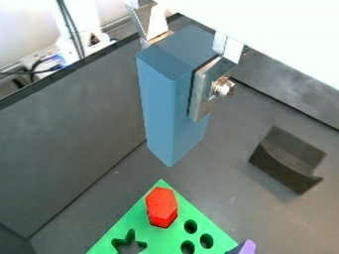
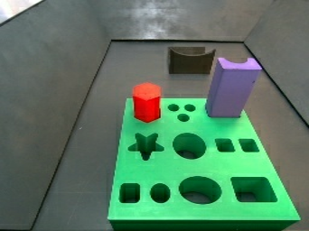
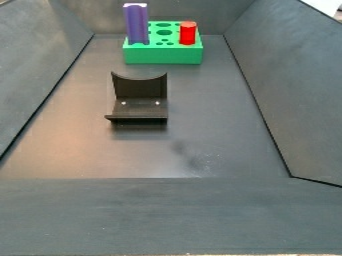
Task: Pick up the rectangle object. Move up. Move to above the board. Insert the rectangle object.
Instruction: Insert the rectangle object.
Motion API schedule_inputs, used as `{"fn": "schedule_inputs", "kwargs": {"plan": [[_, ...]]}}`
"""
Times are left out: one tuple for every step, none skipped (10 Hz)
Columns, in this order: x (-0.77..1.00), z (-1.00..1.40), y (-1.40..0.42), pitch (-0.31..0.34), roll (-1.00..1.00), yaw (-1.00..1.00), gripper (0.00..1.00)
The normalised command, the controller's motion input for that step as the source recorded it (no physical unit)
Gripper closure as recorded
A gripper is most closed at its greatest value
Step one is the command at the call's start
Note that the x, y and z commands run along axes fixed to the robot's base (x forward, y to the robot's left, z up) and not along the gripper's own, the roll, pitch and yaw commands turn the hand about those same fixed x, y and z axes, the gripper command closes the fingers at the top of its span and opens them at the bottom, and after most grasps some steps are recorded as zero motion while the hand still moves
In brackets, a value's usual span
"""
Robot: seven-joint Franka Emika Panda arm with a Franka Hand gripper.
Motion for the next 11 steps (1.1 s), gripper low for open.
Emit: {"fn": "schedule_inputs", "kwargs": {"plan": [[0.00, -0.15, 0.00, -0.100, 0.00, -1.00, 1.00], [0.00, -0.15, 0.00, -0.099, 0.00, -1.00, 1.00], [0.00, -0.15, 0.00, -0.100, 0.00, -1.00, 1.00], [0.00, -0.15, 0.00, -0.099, 0.00, -1.00, 1.00], [0.00, -0.15, 0.00, -0.100, 0.00, -1.00, 1.00], [0.00, -0.15, 0.00, -0.099, 0.00, -1.00, 1.00], [0.00, -0.15, 0.00, -0.100, 0.00, -1.00, 1.00], [0.00, -0.16, 0.00, -0.100, 0.00, -1.00, 1.00], [0.00, -0.15, 0.00, -0.100, 0.00, -1.00, 1.00], [0.00, -0.15, 0.00, -0.096, 0.00, -1.00, 1.00], [0.00, -0.17, 0.00, -0.119, 0.00, -1.00, 1.00]]}}
